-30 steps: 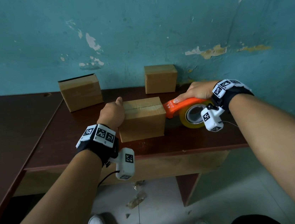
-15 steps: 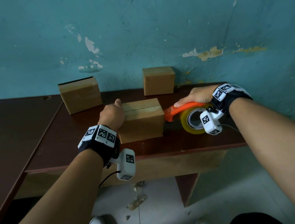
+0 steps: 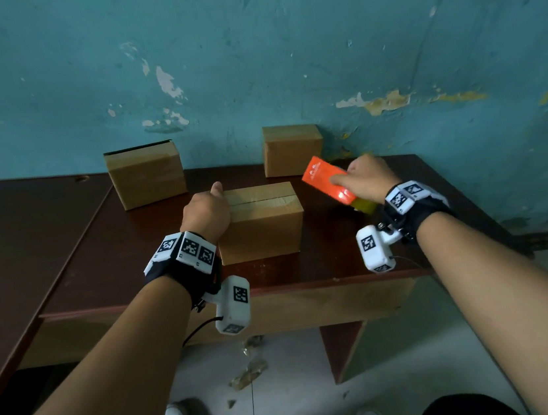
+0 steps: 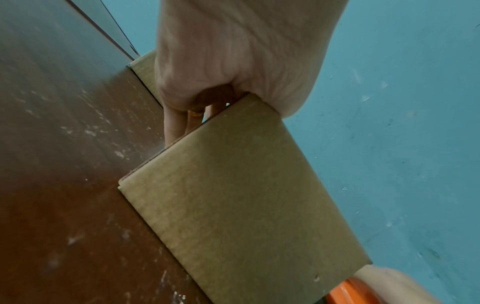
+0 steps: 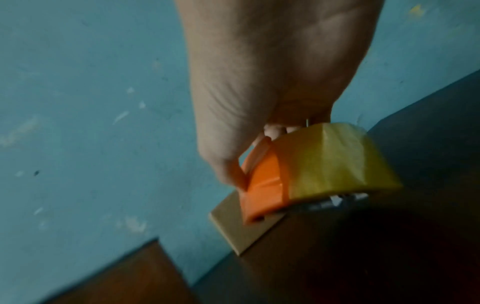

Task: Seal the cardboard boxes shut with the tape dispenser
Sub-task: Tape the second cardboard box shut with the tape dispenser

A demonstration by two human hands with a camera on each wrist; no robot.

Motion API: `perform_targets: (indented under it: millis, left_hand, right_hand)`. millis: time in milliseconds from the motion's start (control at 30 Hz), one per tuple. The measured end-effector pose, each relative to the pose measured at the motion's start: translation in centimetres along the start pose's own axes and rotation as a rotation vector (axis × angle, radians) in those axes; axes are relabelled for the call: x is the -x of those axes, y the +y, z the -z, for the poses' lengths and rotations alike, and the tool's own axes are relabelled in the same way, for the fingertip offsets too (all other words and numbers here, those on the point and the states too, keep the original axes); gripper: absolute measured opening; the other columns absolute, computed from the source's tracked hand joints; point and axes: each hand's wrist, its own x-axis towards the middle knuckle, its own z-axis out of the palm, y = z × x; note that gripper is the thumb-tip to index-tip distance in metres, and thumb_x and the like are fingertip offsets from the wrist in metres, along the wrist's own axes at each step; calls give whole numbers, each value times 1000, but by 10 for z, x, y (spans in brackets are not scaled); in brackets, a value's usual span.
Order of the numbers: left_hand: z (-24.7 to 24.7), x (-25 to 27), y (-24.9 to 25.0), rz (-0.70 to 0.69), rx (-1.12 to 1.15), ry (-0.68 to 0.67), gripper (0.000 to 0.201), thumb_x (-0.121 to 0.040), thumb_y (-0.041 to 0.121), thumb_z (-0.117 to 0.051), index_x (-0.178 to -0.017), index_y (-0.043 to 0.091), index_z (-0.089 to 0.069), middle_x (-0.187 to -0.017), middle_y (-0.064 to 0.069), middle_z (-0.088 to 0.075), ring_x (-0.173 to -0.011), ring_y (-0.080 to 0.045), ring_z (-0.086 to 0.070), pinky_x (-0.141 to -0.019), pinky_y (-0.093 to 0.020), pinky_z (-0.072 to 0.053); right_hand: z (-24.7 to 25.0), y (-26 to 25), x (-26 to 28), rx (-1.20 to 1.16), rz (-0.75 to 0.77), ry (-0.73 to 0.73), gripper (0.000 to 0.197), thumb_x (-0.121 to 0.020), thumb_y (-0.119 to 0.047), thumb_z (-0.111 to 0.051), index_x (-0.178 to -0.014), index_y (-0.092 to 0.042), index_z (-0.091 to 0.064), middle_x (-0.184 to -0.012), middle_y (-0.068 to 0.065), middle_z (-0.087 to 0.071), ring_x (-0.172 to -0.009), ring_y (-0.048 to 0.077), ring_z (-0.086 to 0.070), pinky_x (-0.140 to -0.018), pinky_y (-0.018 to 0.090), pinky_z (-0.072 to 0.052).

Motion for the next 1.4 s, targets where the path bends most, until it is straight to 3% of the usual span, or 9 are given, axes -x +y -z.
perform_targets:
  millis: [233,467,600,833,967,1067,1200,1300,1400]
  left_hand:
    - [0,1,-2,-6,35,-1,62,-113,55,-28,-147,10,-56,-140,-22,-59,-128,-36,-58,-102,-45,-45]
    - [3,3,-5,-39,54,-18,62,-113,54,-27,-142,10,-59,-139,-20,-61,-129,-37,-57,-108,-46,-46]
    - [4,1,-9,-54,83,-27,62,-112,57,-28,-137,12,-63,-134,-19,-63,-126,-36,-60,-110,-50,-48]
    - [3,3,-15,-100,118,20,61,-112,58,-28,-122,11,-67,-121,-16,-65,-115,-35,-62,-103,-46,-50]
    - [3,-2,-17,-130,200,81,60,-113,56,-26,-98,11,-63,-115,-14,-66,-104,-31,-60,-91,-40,-46]
    - [2,-7,-18,-162,358,106,66,-111,60,-26,-120,9,-67,-117,-8,-65,-108,-27,-60,-101,-42,-47]
    - [1,-13,-20,-248,514,47,83,-98,80,-31,-152,23,-56,-153,-3,-58,-143,-26,-51,-122,-49,-38]
    - [-2,-12,-22,-341,519,42,85,-99,74,-49,-168,28,-28,-171,1,-35,-157,-19,-31,-126,-39,-27]
    - [-5,-12,-27,-384,475,107,107,-86,79,-65,-169,31,-19,-168,0,-41,-155,-18,-36,-126,-40,-33]
  right_hand:
    - [-48,-26,17,205,-38,109,53,-96,-58,-69,-123,-11,-69,-119,15,-72,-108,39,-70,-75,37,-44]
    - [-60,-42,32,156,-97,187,58,-90,-47,-82,-125,-7,-59,-123,17,-69,-114,39,-67,-79,41,-47]
    - [-63,-50,42,-48,-60,417,58,-94,-57,-72,-120,-6,-58,-123,17,-64,-117,37,-60,-89,47,-52]
    - [-71,-80,67,-465,106,288,52,-111,-53,-43,-91,-9,-63,-76,-6,-61,-68,6,-54,-59,27,-33]
    - [-81,-88,66,-487,138,337,51,-110,-53,-44,-103,-9,-69,-78,-8,-65,-69,0,-57,-54,12,-33]
    - [-85,-88,61,-563,175,361,50,-109,-51,-49,-112,-7,-74,-91,1,-74,-78,6,-65,-60,9,-40]
    - [-91,-96,61,-704,162,347,50,-107,-53,-53,-128,-10,-68,-117,2,-74,-107,14,-69,-91,31,-57]
    - [-98,-105,63,-779,118,309,46,-107,-49,-57,-131,-10,-59,-101,-14,-62,-89,-2,-61,-72,7,-46]
    - [-102,-116,66,-801,124,313,48,-105,-48,-61,-134,-10,-55,-96,-20,-52,-86,-8,-58,-67,1,-41]
